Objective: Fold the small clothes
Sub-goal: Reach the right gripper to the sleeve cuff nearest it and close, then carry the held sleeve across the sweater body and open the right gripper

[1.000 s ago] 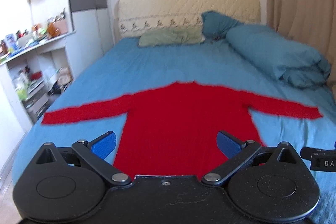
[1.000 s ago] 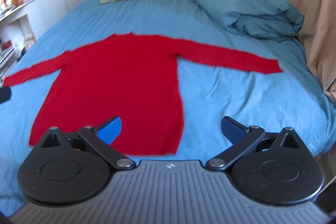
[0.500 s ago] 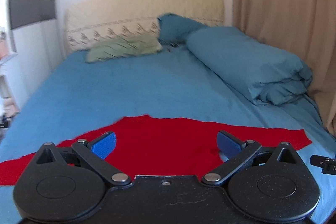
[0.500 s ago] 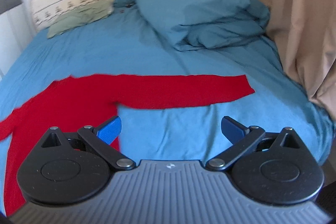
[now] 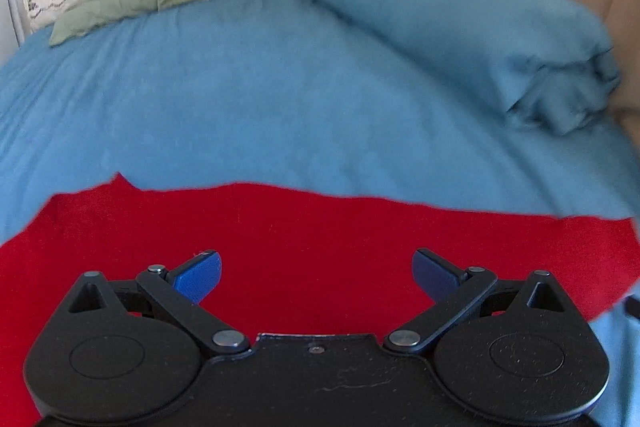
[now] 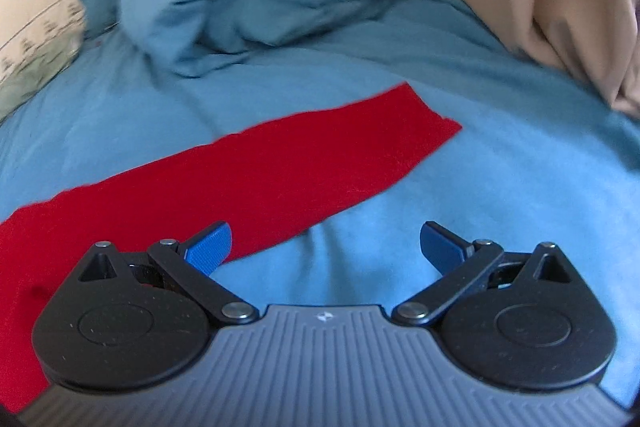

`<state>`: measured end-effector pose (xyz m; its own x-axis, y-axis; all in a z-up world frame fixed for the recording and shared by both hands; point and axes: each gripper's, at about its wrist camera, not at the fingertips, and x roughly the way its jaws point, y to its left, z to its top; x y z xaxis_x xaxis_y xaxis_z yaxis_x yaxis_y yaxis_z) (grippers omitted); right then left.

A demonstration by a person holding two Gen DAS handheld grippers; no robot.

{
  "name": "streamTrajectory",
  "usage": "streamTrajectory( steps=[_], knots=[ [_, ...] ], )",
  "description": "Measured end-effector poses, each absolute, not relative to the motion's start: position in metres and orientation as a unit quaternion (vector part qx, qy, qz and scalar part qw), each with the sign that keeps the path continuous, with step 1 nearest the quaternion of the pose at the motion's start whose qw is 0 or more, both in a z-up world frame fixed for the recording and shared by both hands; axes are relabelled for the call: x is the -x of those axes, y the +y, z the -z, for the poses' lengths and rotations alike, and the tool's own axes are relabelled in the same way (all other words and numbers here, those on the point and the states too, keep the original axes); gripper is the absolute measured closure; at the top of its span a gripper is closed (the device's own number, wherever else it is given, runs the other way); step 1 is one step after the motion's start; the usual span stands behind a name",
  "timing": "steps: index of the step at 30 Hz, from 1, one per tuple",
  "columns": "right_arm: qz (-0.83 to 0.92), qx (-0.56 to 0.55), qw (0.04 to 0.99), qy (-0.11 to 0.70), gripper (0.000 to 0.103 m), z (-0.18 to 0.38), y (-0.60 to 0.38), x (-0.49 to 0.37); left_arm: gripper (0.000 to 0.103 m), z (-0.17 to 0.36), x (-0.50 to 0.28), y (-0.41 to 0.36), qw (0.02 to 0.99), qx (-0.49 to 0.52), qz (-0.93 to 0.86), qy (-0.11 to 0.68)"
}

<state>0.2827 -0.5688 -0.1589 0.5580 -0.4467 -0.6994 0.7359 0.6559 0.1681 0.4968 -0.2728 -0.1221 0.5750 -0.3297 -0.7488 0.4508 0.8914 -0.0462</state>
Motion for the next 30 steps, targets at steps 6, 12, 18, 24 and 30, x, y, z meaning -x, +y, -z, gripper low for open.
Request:
streamTrajectory(
  steps=[6,12,18,24,30],
  knots=[
    [0.387,-0.281,0.825,0.302,0.000,0.180,-0.594,-0.297,0.000,0.163,-0.527,-0.287,0.859,-0.091,0.202,0.462],
    [0.428,-0.309,0.806,0.269,0.014,0.181,-0.626,-0.308,0.000,0.175,-0.530,-0.297,0.856,-0.121,0.190,0.466],
    [0.449,-0.279,0.800,0.283,0.070,0.180,-0.636,-0.315,0.000,0.173,-0.532,-0.309,0.849,-0.122,0.180,0.482],
    [0.431,-0.282,0.810,0.282,0.082,0.155,-0.635,-0.322,0.000,0.166,-0.545,-0.301,0.831,-0.116,0.192,0.509],
    [0.304,-0.271,0.883,0.232,0.082,0.066,-0.579,-0.364,0.000,0.111,-0.548,-0.244,0.859,-0.091,0.174,0.473]
  ],
)
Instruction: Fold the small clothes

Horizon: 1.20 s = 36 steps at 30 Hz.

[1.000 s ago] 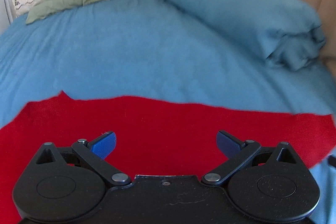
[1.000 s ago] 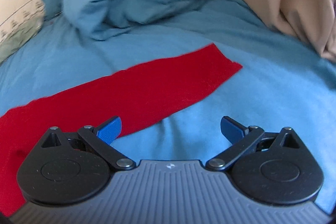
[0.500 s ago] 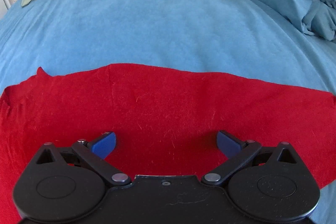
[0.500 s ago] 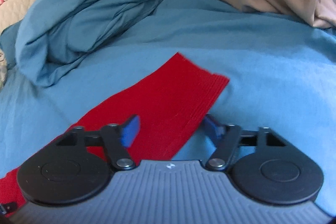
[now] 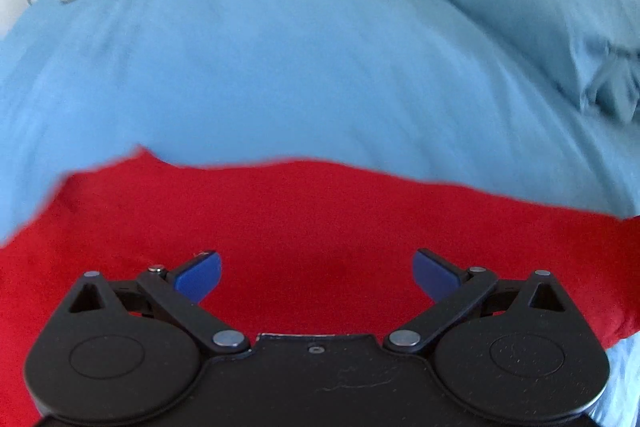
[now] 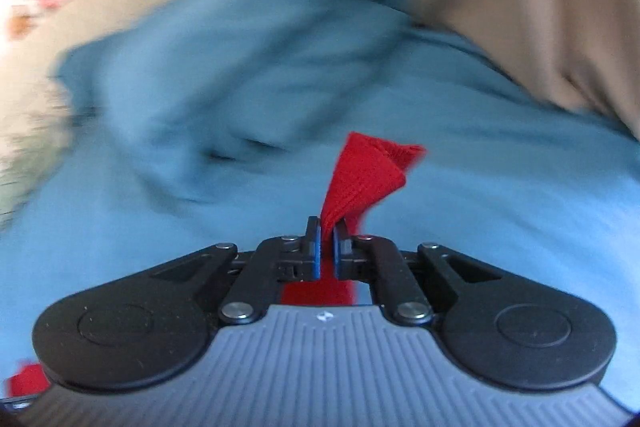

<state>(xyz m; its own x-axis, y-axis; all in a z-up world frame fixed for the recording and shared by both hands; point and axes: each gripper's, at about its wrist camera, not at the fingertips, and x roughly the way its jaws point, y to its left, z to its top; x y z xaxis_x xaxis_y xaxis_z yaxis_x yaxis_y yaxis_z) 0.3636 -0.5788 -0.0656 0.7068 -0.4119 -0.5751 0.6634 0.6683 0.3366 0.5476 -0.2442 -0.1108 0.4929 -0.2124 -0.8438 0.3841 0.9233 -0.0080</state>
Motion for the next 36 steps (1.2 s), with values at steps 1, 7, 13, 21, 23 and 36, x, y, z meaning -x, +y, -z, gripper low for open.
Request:
streamTrajectory(
  steps=[1,7,13,21,23,36],
  knots=[
    [0.273,-0.263,0.898,0.224,0.082,0.049,-0.561,-0.376,0.000,0.102,-0.549,-0.231,0.862,-0.087,0.171,0.469],
    [0.052,-0.236,0.948,0.206,0.082,-0.003,-0.422,-0.455,0.000,0.058,-0.554,-0.122,0.880,-0.056,0.123,0.455],
    [-0.128,-0.201,0.930,0.281,0.082,0.075,-0.287,-0.501,0.000,0.070,-0.539,-0.015,0.886,-0.039,0.074,0.456],
    [-0.179,-0.102,0.904,0.374,0.081,0.182,-0.217,-0.485,0.000,0.125,-0.518,0.044,0.863,0.051,0.060,0.498],
    [-0.191,-0.079,0.904,0.374,0.078,0.181,-0.213,-0.480,0.000,0.128,-0.517,0.042,0.864,0.052,0.065,0.496],
    [-0.062,-0.010,0.935,0.350,0.003,0.119,-0.270,-0.412,0.017,0.150,-0.508,-0.015,0.840,0.107,0.131,0.515]
  ],
)
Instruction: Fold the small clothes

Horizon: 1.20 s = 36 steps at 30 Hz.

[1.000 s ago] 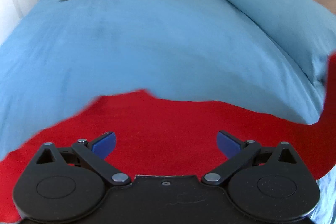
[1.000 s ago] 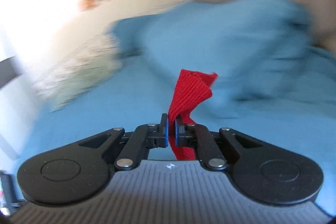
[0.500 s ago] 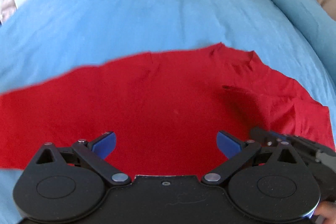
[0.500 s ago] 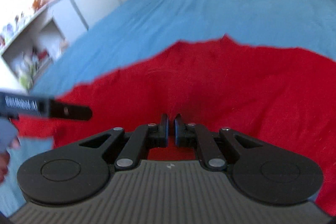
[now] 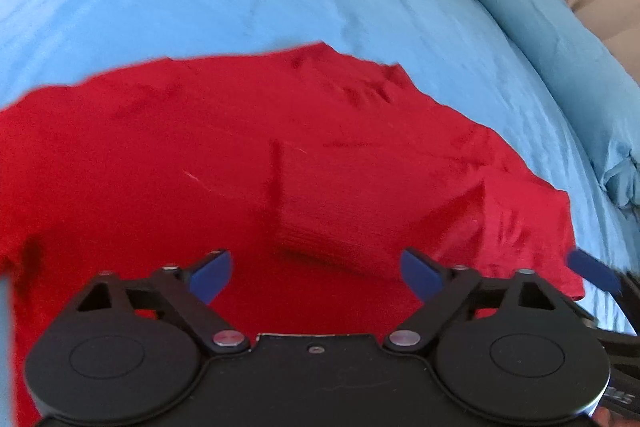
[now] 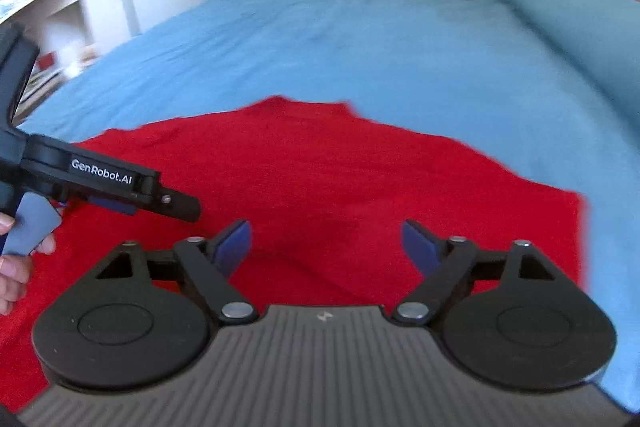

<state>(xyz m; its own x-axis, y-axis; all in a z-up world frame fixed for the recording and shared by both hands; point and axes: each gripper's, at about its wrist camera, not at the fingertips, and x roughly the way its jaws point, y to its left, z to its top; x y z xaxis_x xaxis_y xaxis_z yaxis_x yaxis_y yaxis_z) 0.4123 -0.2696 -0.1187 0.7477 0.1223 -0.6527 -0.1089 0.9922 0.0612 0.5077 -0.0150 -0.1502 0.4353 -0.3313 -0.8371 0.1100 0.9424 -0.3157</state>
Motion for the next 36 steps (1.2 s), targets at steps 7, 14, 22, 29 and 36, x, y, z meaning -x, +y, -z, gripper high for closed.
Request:
streamTrajectory(
  steps=[7,14,22,29,36],
  knots=[
    [0.054,-0.076,0.922,0.375,0.003,0.137,-0.338,-0.379,0.050,0.161,-0.515,-0.035,0.860,0.124,0.079,0.489],
    [0.116,-0.123,0.901,0.400,0.003,0.167,-0.364,-0.380,0.099,0.157,-0.529,-0.034,0.871,0.127,0.050,0.472],
    [0.150,-0.054,0.903,0.398,0.003,0.176,-0.352,-0.417,0.099,0.084,-0.538,-0.014,0.929,0.106,0.048,0.352],
    [0.156,0.005,0.907,0.391,0.005,0.177,-0.343,-0.443,0.099,0.082,-0.521,0.036,0.945,0.077,-0.003,0.318],
    [0.150,0.067,0.908,0.384,0.005,0.179,-0.345,-0.436,0.099,0.139,-0.507,0.061,0.925,0.086,-0.034,0.368]
  ],
)
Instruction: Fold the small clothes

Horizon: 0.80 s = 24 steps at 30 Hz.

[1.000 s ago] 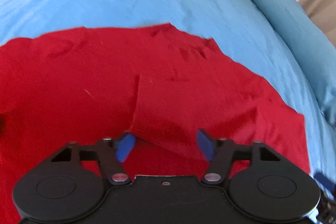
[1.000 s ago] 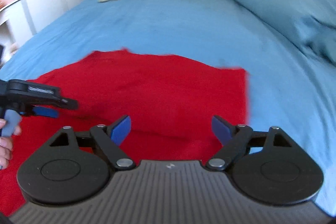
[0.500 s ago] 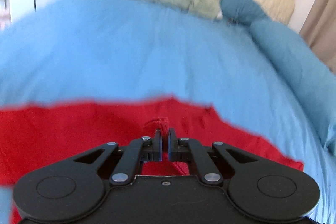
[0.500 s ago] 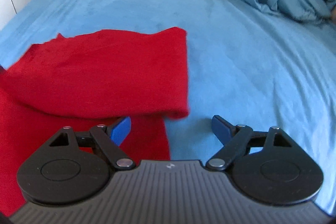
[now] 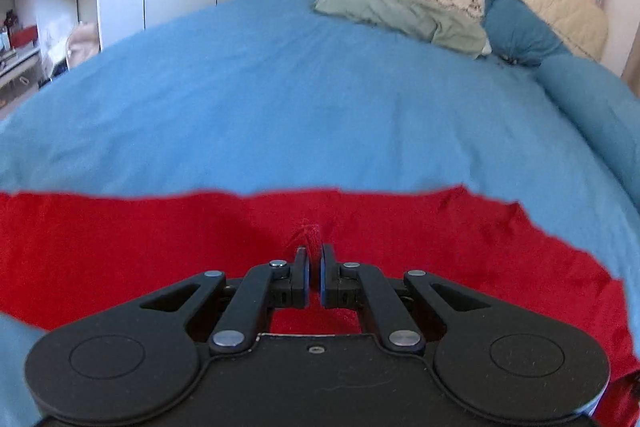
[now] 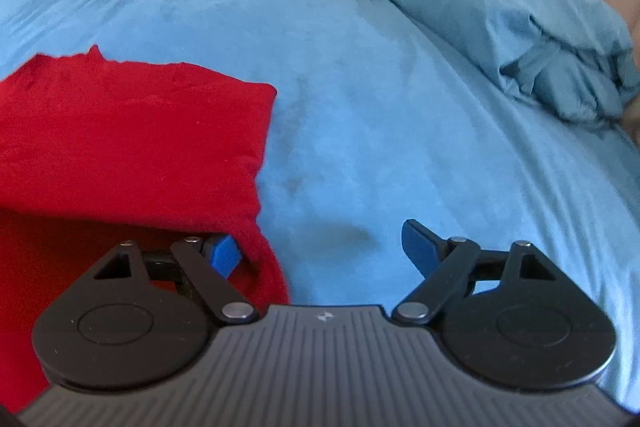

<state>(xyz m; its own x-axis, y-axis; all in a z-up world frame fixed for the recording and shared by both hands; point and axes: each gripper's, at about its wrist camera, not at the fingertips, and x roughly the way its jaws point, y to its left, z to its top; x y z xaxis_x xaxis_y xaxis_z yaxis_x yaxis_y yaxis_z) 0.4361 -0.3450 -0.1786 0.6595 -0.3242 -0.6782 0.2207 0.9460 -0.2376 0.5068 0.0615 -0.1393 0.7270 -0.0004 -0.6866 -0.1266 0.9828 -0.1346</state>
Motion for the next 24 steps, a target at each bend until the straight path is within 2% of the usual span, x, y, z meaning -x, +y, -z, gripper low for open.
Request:
streamTrajectory(
  steps=[6,8,10,11,12,13,14,15,16,20,24],
  knots=[
    [0.129,0.079,0.903,0.402,0.004,0.181,-0.353,-0.432,0.098,0.158,-0.492,0.061,0.918,0.063,-0.026,0.390],
    [0.123,0.085,0.898,0.413,0.004,0.177,-0.353,-0.434,0.095,0.158,-0.479,0.066,0.915,0.048,-0.025,0.400],
    [0.117,0.083,0.892,0.429,0.003,0.173,-0.355,-0.435,0.087,0.156,-0.471,0.068,0.912,0.027,-0.033,0.408],
    [0.115,0.082,0.889,0.435,0.003,0.169,-0.356,-0.433,0.087,0.154,-0.466,0.069,0.911,0.015,-0.040,0.410],
    [0.113,0.080,0.888,0.437,0.003,0.164,-0.355,-0.431,0.074,0.151,-0.460,0.071,0.909,-0.001,-0.055,0.414],
    [0.106,0.077,0.890,0.436,0.003,0.156,-0.354,-0.428,0.056,0.149,-0.456,0.072,0.907,-0.012,-0.066,0.415],
    [0.094,0.072,0.896,0.428,0.003,0.149,-0.352,-0.422,0.048,0.143,-0.451,0.073,0.909,-0.020,-0.070,0.411],
    [0.081,0.061,0.905,0.414,0.003,0.139,-0.351,-0.418,0.035,0.138,-0.447,0.073,0.912,-0.023,-0.066,0.405],
    [0.066,0.042,0.913,0.400,0.000,0.130,-0.349,-0.416,0.029,0.131,-0.445,0.071,0.916,-0.022,-0.054,0.398],
    [-0.014,-0.029,0.927,0.375,0.000,0.125,-0.330,-0.431,0.023,0.122,-0.463,0.051,0.919,-0.019,0.024,0.394],
    [-0.039,-0.087,0.908,0.408,0.000,0.166,-0.318,-0.459,0.022,0.142,-0.495,0.025,0.911,-0.001,0.069,0.406]
  ],
)
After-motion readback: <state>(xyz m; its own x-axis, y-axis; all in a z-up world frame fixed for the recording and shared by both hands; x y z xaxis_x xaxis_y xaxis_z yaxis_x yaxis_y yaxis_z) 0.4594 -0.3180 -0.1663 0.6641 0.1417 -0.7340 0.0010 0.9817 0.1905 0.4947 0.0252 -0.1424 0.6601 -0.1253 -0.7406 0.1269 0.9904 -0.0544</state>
